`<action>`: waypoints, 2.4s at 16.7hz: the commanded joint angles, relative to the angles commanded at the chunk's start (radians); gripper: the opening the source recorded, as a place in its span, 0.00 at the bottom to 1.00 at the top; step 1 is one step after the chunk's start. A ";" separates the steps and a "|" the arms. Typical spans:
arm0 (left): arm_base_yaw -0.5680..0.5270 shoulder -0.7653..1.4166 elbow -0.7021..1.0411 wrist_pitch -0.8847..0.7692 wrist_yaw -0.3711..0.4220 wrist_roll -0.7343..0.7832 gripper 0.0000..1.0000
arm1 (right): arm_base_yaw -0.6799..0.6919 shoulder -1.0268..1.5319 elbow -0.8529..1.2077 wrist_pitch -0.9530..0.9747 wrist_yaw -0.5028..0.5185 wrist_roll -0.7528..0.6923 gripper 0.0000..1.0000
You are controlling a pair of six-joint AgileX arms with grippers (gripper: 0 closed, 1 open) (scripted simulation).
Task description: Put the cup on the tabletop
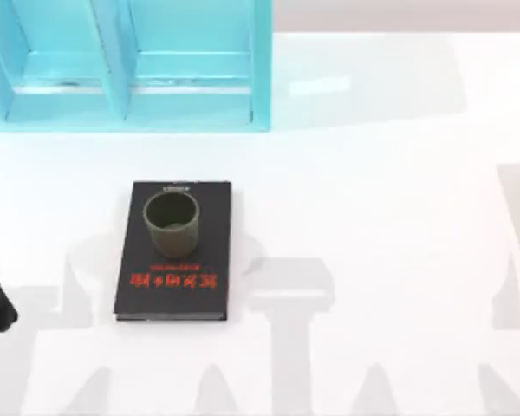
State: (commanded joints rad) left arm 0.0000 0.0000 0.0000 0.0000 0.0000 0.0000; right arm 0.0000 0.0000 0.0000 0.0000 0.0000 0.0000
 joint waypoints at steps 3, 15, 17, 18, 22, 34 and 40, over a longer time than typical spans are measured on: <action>-0.002 0.010 0.005 -0.010 -0.001 -0.001 1.00 | 0.000 0.000 0.000 0.000 0.000 0.000 1.00; -0.154 0.780 0.690 -0.693 -0.043 -0.200 1.00 | 0.000 0.000 0.000 0.000 0.000 0.000 1.00; -0.197 0.965 0.908 -0.817 -0.036 -0.262 1.00 | 0.000 0.000 0.000 0.000 0.000 0.000 1.00; -0.221 1.060 1.020 -0.875 -0.032 -0.292 1.00 | 0.000 0.000 0.000 0.000 0.000 0.000 1.00; -0.322 1.443 1.450 -1.086 -0.012 -0.395 1.00 | 0.000 0.000 0.000 0.000 0.000 0.000 1.00; -0.532 2.128 2.020 -1.467 0.000 -0.503 1.00 | 0.000 0.000 0.000 0.000 0.000 0.000 1.00; -0.528 2.127 2.002 -1.449 0.000 -0.500 1.00 | 0.000 0.000 0.000 0.000 0.000 0.000 1.00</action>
State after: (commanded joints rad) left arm -0.5276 2.1268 2.0015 -1.4487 0.0001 -0.5004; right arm 0.0000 0.0000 0.0000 0.0000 0.0000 0.0000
